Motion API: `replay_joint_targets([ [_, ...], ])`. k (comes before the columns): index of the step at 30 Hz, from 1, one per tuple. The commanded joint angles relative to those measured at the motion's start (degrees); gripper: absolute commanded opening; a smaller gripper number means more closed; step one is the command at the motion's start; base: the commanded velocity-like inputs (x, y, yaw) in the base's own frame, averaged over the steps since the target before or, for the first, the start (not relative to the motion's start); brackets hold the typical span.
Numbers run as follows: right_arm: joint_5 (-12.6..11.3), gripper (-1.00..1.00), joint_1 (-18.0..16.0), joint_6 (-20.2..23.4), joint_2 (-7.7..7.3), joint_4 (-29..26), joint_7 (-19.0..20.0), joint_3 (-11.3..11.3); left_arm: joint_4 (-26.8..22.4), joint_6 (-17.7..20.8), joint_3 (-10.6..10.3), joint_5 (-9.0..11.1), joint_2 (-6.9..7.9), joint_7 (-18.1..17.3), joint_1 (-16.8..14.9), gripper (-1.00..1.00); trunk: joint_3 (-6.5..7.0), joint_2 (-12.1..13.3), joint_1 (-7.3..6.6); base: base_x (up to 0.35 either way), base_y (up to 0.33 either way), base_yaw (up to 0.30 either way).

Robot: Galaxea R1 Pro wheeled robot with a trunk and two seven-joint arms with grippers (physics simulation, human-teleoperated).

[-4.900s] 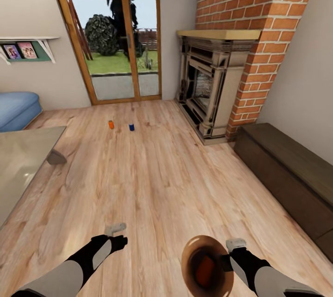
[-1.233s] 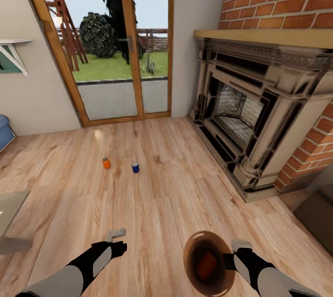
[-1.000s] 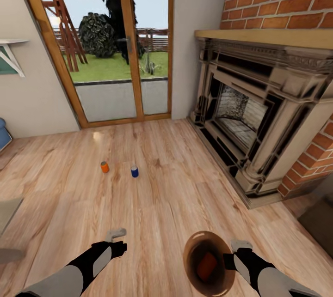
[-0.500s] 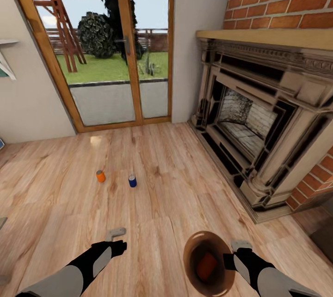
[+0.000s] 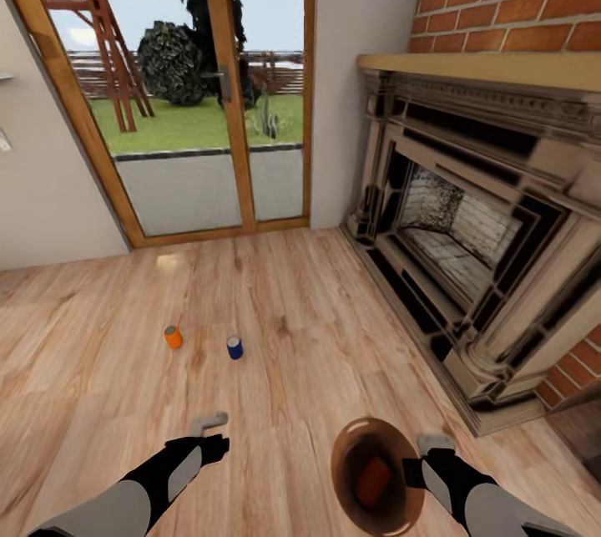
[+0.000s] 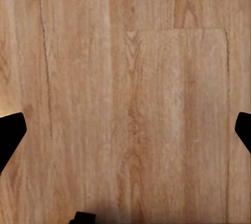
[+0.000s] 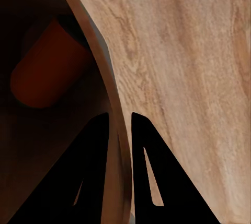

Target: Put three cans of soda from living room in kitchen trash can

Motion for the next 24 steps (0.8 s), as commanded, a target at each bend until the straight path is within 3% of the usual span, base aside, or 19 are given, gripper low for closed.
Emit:
replay_joint_targets([
  [1, -0.3, -1.0, 0.0, 0.0, -0.02, 0.0, 0.3, -0.2, 0.0, 0.0, 0.0, 0.0, 0.0, 0.0, 0.0, 1.0, 0.0, 0.0, 0.0, 0.344, 0.0, 0.0],
  [24, -0.3, -1.0, 0.0, 0.0, -0.06, 0.0, 0.4, -0.2, 0.0, 0.0, 0.0, 0.0, -0.08, 0.0, 0.0, 1.0, 0.0, 0.0, 0.0, 0.344, 0.011, 0.0],
])
